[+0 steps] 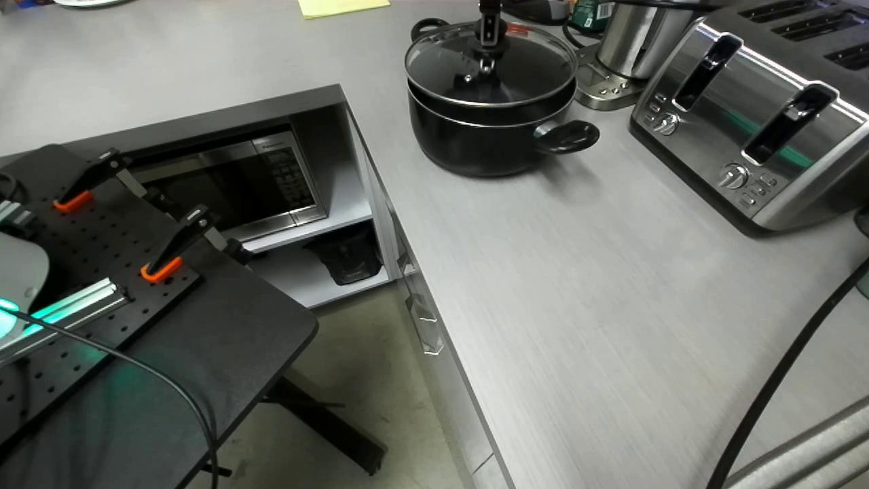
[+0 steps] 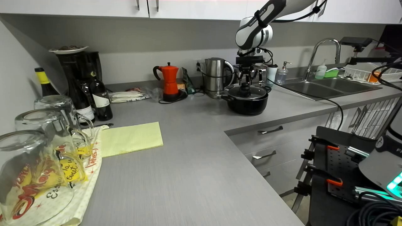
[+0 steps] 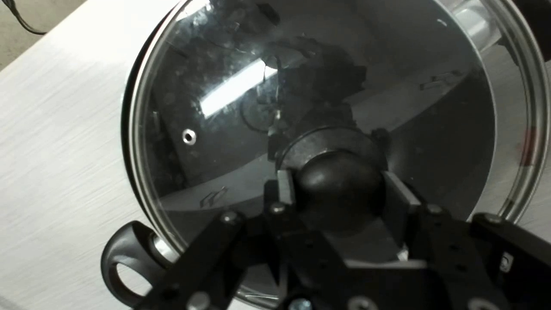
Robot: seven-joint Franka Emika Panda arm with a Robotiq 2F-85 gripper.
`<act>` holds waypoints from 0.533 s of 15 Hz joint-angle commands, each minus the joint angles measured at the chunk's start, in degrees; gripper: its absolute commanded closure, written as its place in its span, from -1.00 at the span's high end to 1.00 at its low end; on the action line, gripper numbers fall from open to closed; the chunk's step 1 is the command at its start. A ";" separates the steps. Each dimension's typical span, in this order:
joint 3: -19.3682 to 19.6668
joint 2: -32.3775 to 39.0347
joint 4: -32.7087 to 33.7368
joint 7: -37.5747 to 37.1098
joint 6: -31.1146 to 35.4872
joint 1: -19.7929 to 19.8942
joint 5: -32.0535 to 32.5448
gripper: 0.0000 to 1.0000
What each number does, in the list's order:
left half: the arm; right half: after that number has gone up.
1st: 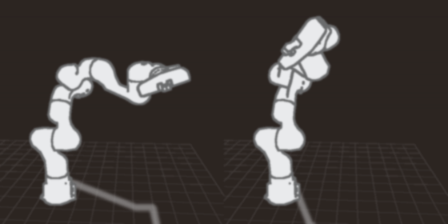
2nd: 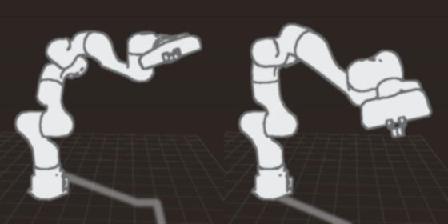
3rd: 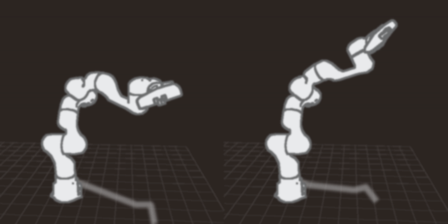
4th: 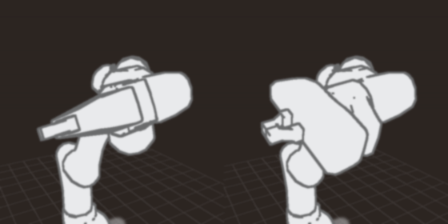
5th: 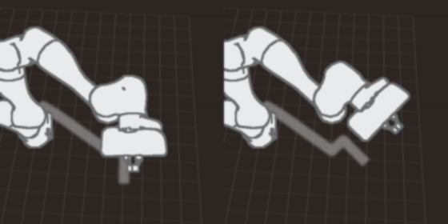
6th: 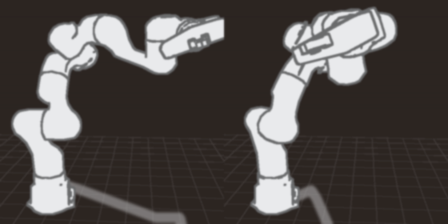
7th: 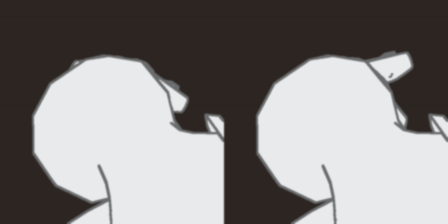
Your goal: Put the lid on the pot
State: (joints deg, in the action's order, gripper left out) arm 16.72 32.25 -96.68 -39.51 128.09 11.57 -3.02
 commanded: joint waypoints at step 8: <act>0.92 -0.71 0.40 -1.07 -0.70 -0.25 0.42 -0.50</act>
State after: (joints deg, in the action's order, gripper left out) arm 17.03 32.29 -96.69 -39.51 128.10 11.72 -3.02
